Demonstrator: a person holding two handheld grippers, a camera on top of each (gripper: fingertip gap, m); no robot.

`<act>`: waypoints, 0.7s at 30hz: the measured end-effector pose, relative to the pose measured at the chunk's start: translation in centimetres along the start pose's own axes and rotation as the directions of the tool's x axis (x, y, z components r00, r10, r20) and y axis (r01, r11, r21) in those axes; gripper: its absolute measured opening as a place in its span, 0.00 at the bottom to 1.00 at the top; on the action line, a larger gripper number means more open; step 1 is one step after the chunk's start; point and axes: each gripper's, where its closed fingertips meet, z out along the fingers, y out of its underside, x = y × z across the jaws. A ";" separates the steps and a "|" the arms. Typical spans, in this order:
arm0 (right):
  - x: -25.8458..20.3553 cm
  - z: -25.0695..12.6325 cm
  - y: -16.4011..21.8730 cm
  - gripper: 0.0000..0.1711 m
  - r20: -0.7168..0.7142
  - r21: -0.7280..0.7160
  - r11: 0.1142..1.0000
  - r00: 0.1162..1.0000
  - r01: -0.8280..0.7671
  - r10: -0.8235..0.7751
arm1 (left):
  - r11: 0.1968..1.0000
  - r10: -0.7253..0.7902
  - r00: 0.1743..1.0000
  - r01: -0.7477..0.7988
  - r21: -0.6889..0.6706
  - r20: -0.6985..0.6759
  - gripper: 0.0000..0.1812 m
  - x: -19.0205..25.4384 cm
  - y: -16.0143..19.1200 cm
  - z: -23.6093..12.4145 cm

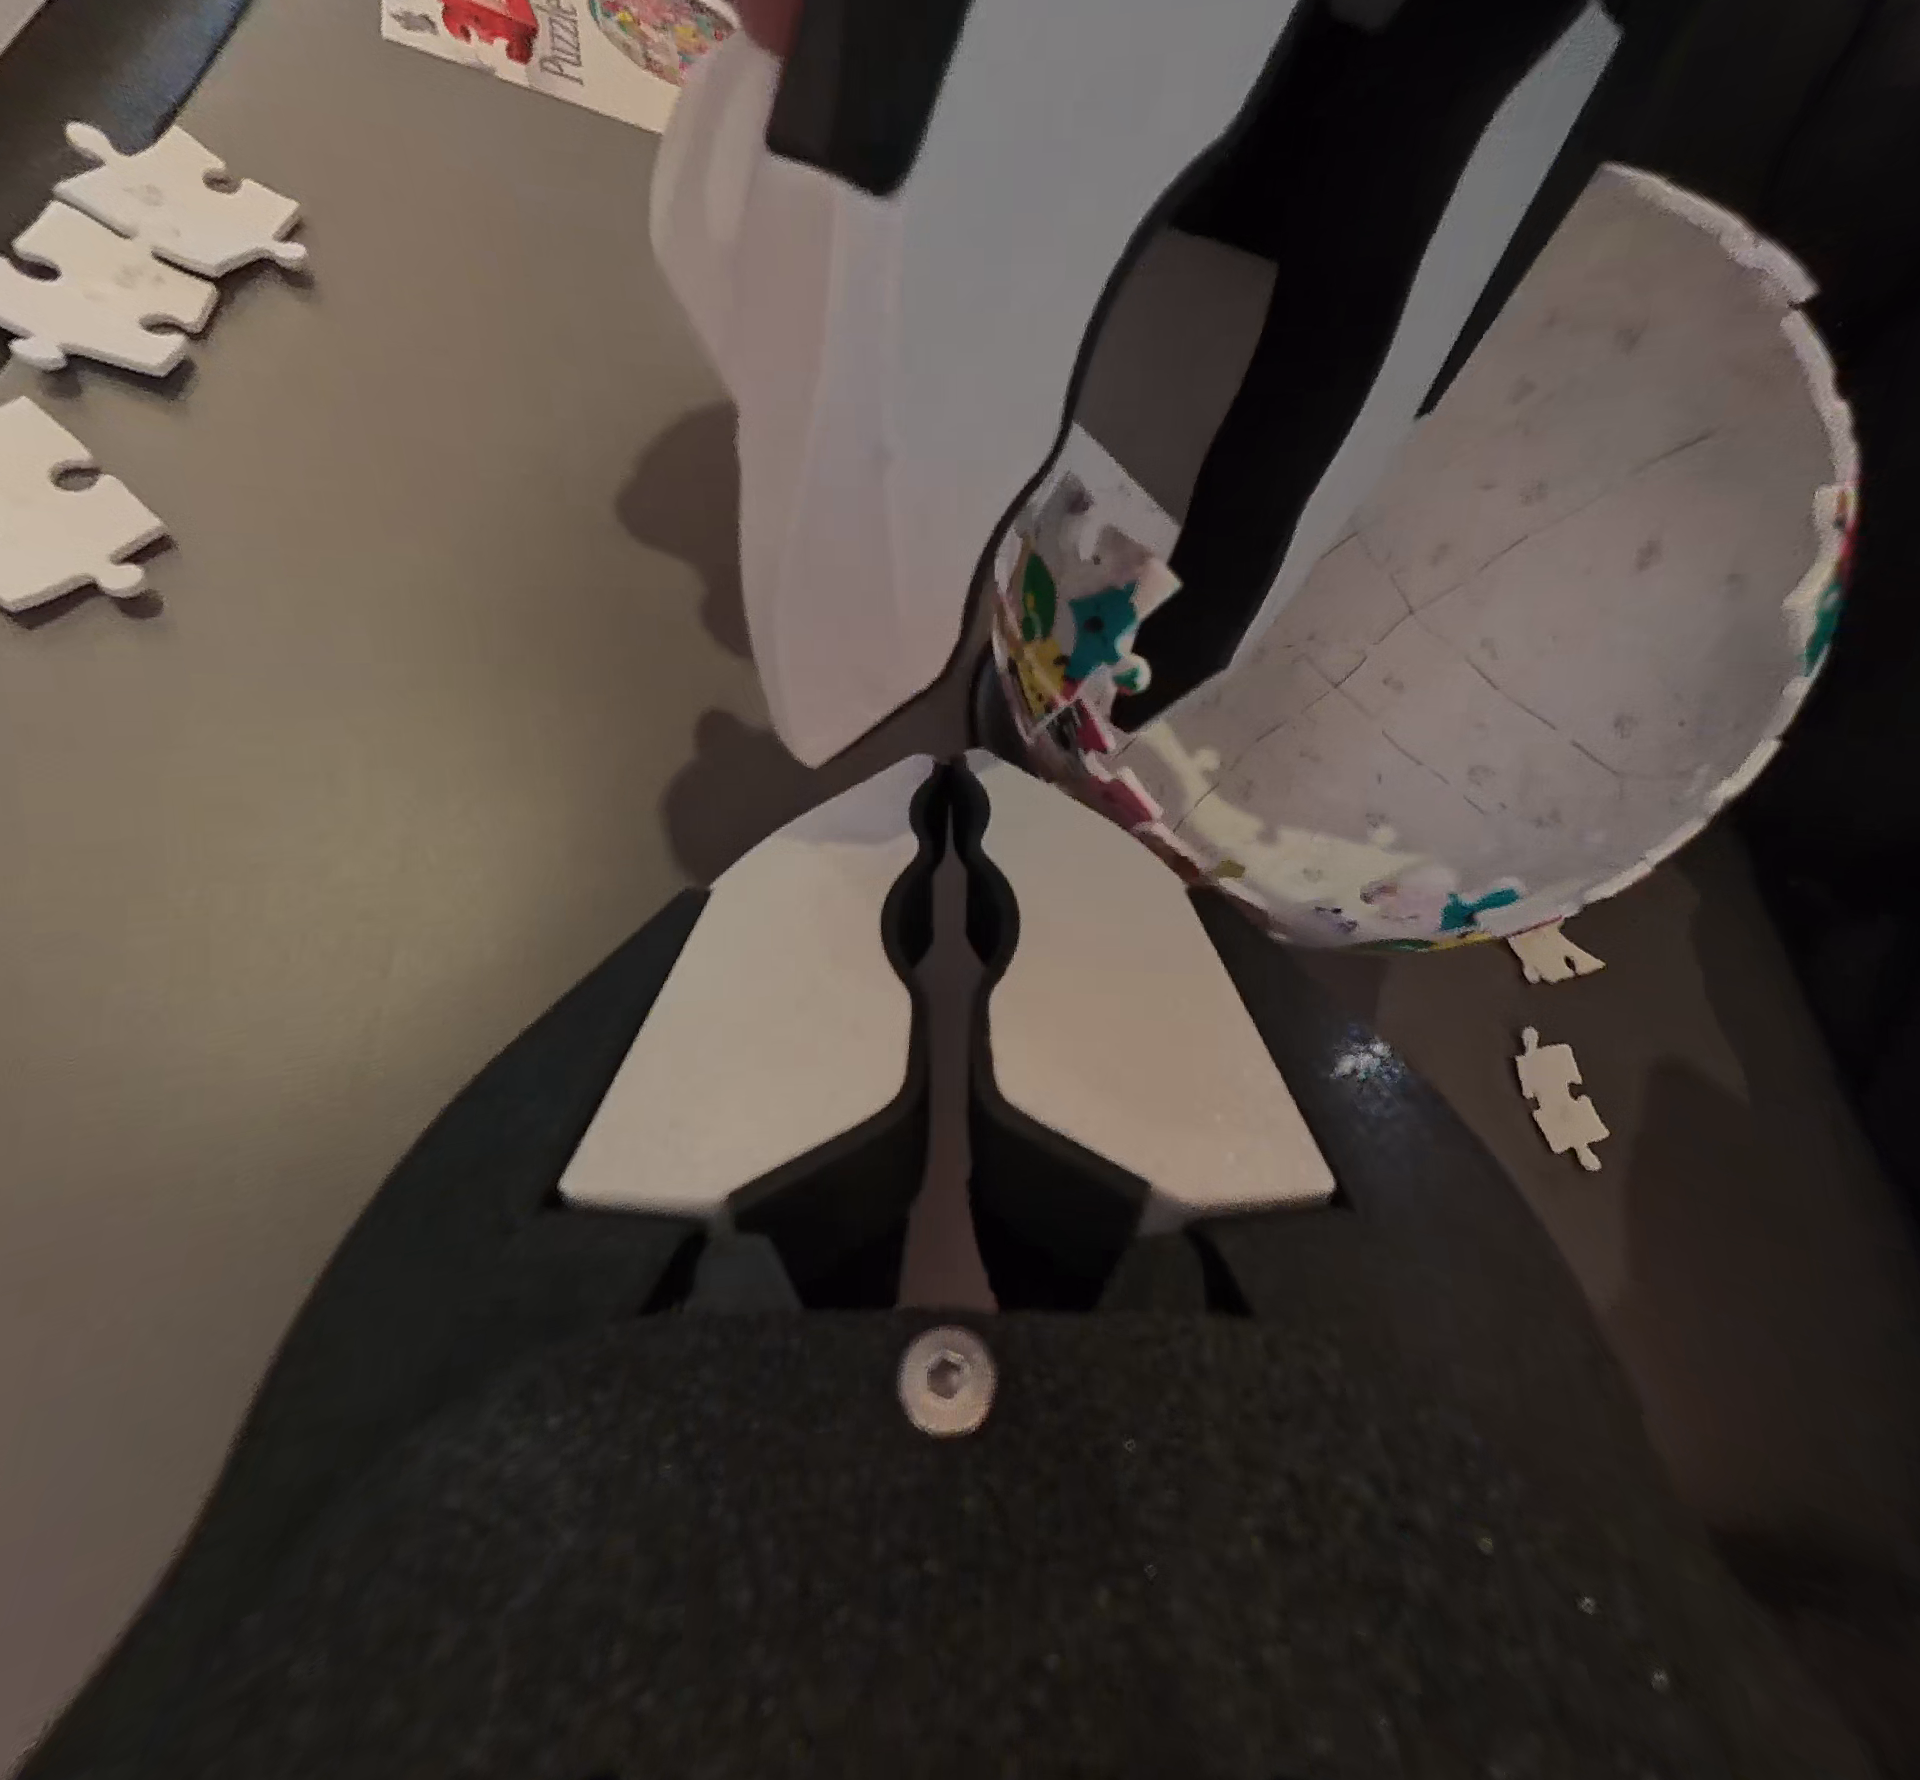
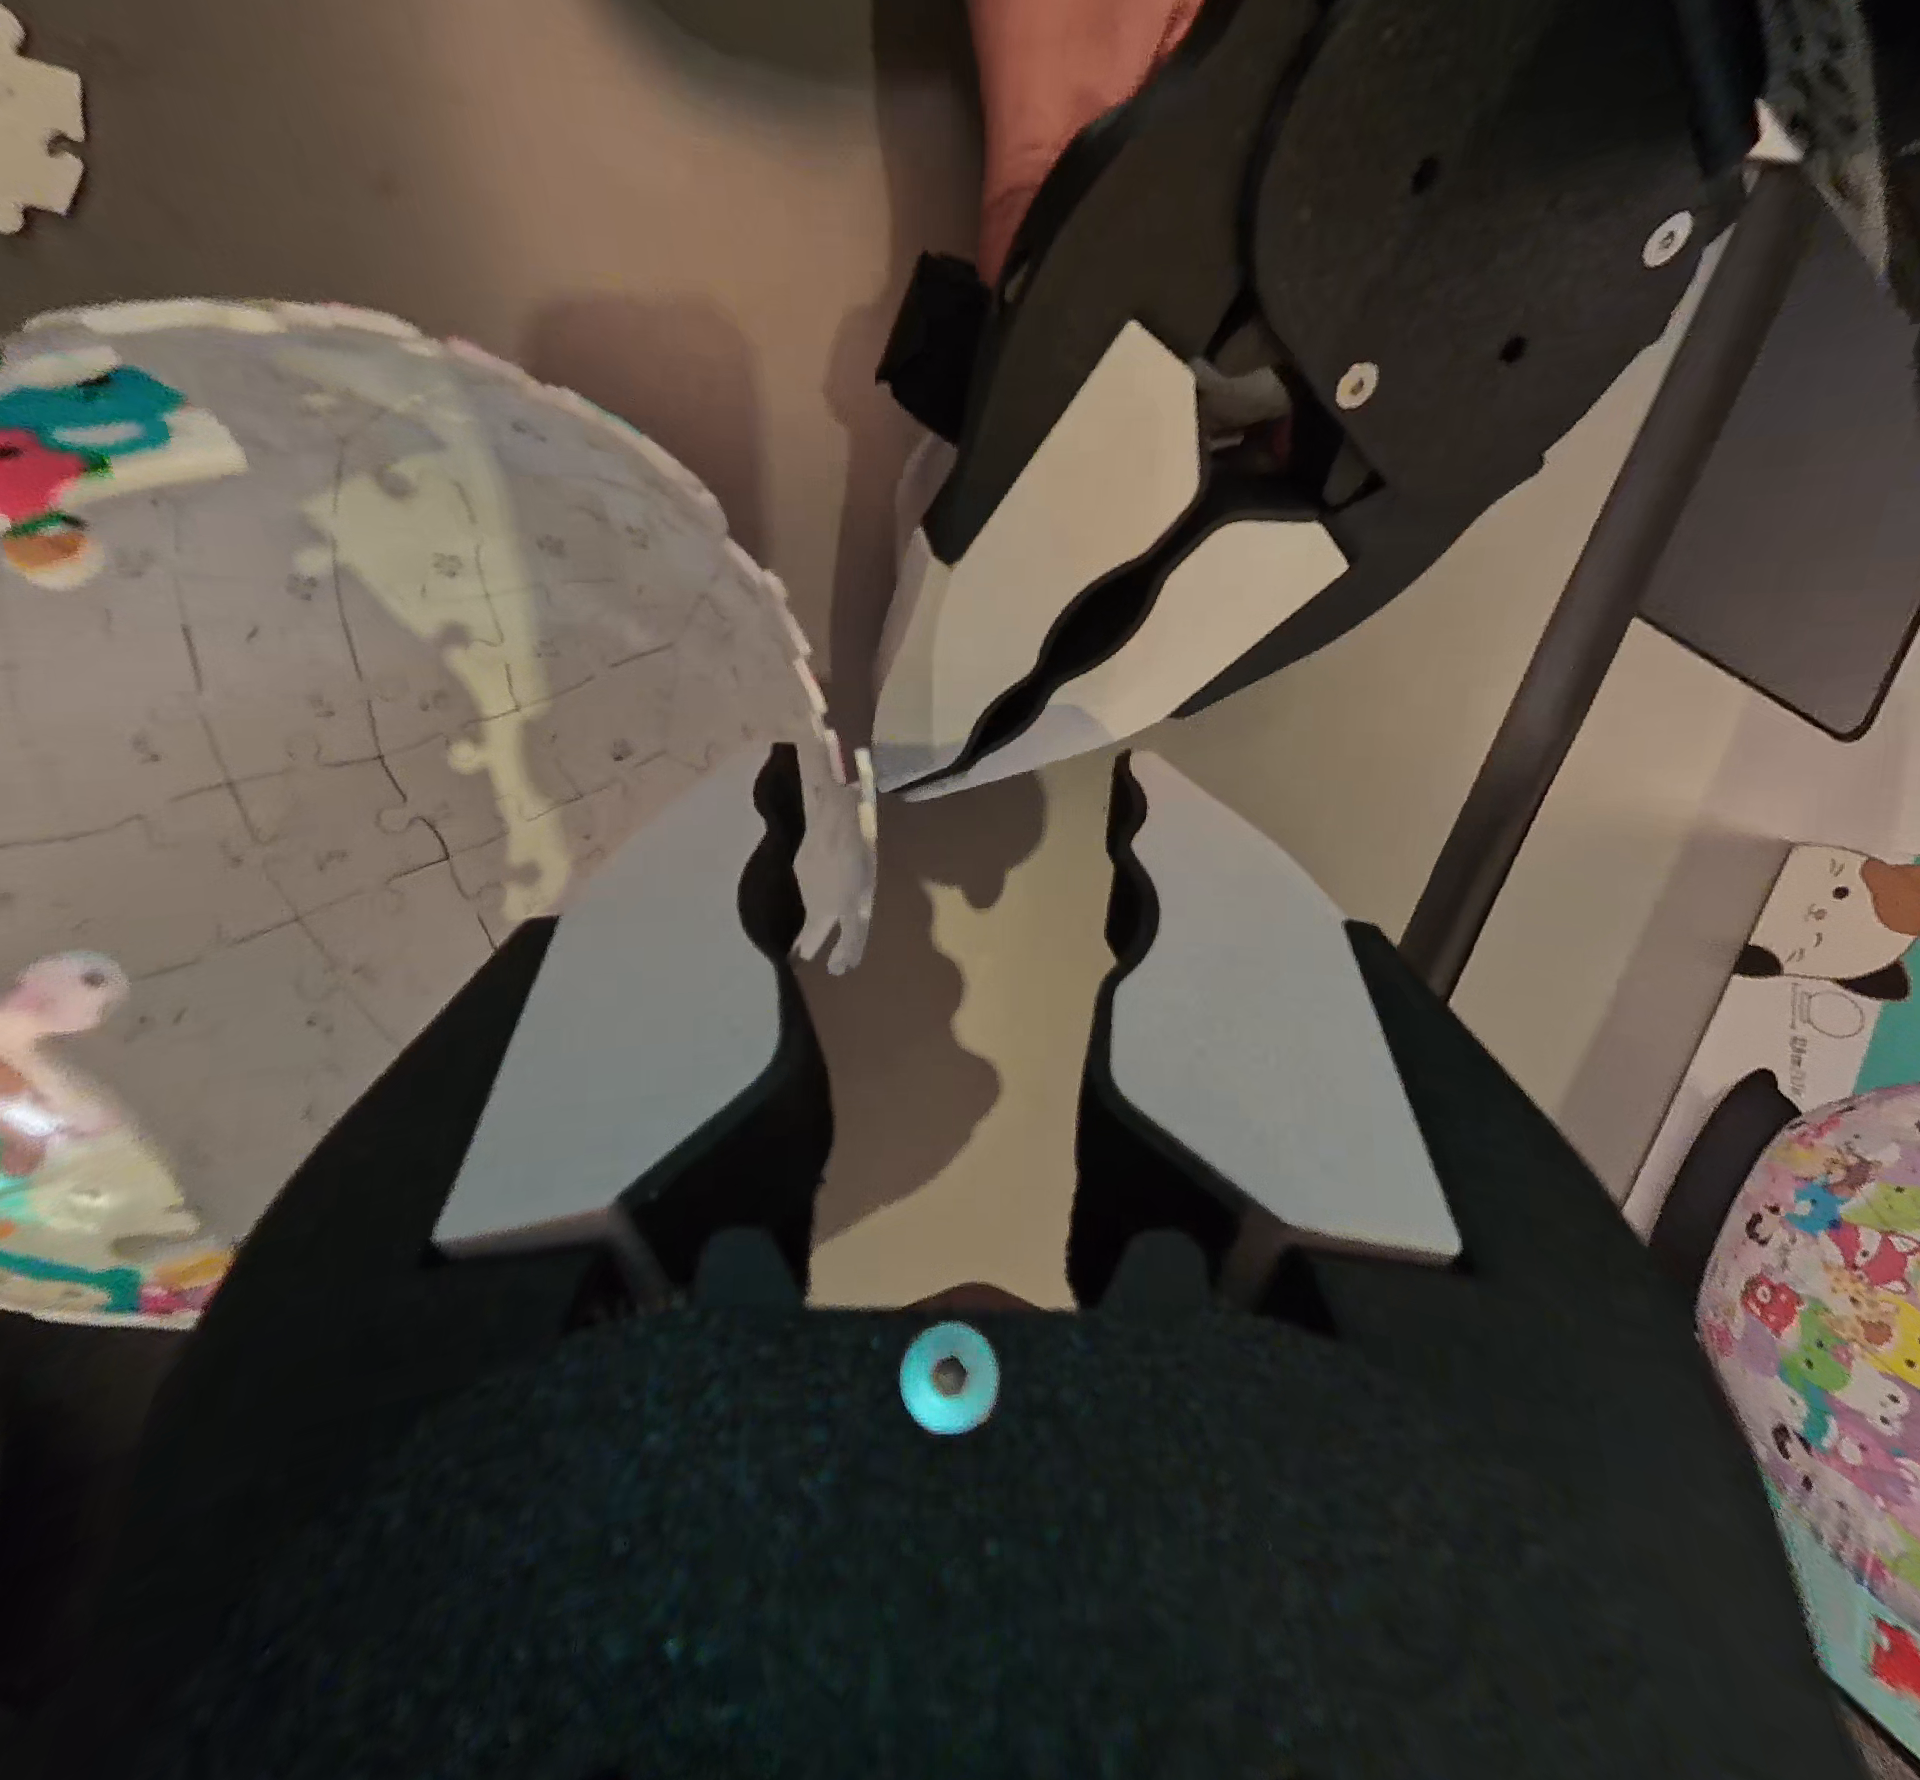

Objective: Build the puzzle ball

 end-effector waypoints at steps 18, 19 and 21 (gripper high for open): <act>0.2 0.1 0.2 0.32 -0.016 -0.019 1.000 1.000 0.003 -0.003 | 1.000 -0.001 1.000 0.001 0.025 -0.021 0.00 0.0 -0.8 0.3; 0.3 0.1 0.3 0.32 -0.021 -0.025 1.000 1.000 0.004 -0.005 | 0.999 -0.002 1.000 0.003 0.034 -0.021 0.00 -0.1 -0.9 0.2; 0.5 -0.1 0.5 0.32 -0.032 -0.032 0.999 0.999 0.001 -0.002 | 0.999 -0.003 1.000 0.004 0.035 -0.026 0.00 0.0 -1.0 0.3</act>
